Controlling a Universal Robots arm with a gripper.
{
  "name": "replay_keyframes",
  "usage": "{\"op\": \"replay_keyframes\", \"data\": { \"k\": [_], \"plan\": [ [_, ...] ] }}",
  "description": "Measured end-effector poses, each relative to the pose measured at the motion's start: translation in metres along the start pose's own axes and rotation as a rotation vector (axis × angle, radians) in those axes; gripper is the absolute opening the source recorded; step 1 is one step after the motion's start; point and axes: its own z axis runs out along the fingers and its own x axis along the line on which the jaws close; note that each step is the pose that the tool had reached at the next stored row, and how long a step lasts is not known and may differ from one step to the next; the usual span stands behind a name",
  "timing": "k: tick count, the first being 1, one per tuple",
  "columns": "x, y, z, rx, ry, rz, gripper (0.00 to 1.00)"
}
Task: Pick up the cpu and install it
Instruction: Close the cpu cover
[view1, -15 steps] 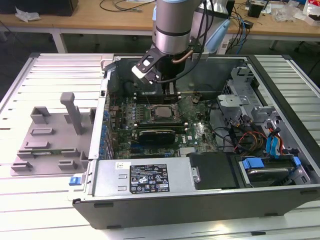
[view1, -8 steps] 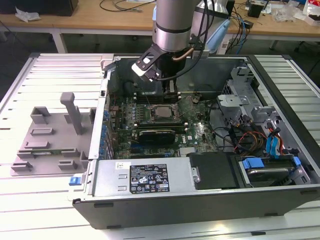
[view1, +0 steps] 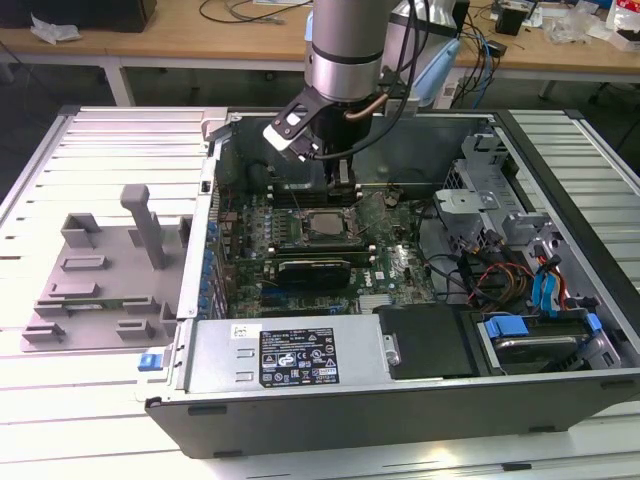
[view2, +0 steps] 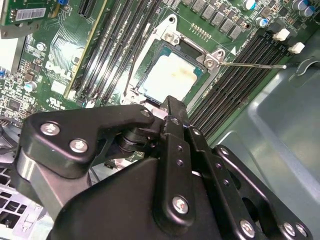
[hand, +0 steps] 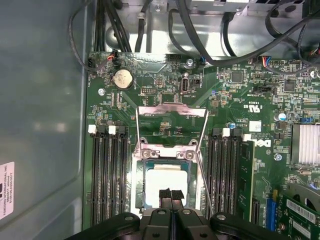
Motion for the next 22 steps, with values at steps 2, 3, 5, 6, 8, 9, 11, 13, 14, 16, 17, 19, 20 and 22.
{"op": "replay_keyframes", "data": {
  "k": [2,3,5,6,8,9,11,13,14,16,17,19,20,22],
  "plan": [
    [0.0000,0.0000,-0.0012,0.0000,0.0000,0.000,0.11],
    [0.0000,0.0000,-0.0014,0.0000,0.0000,0.000,0.11],
    [0.0000,0.0000,-0.0016,0.0000,0.0000,0.000,0.11],
    [0.0000,0.0000,-0.0019,0.0000,0.0000,0.000,0.11],
    [0.0000,0.0000,-0.0027,0.0000,0.0001,0.000,0.11],
    [0.0000,0.0000,-0.0046,0.0000,0.0000,0.000,0.11],
    [0.0000,0.0001,-0.0068,0.0000,-0.0001,0.000,0.11],
    [0.0001,0.0001,-0.0101,0.0000,0.0000,0.000,0.11],
    [0.0001,0.0001,-0.0100,-0.0001,0.0002,0.000,0.11],
    [0.0000,0.0016,-0.0102,0.0002,-0.0001,0.000,0.11],
    [-0.0002,0.0075,-0.0101,0.0001,-0.0001,0.000,0.11],
    [-0.0006,0.0190,-0.0099,0.0000,0.0000,0.000,0.11],
    [-0.0006,0.0193,-0.0105,0.0001,-0.0001,0.000,0.11],
    [-0.0006,0.0194,-0.0149,0.0000,0.0000,0.000,0.11]
  ]
}}
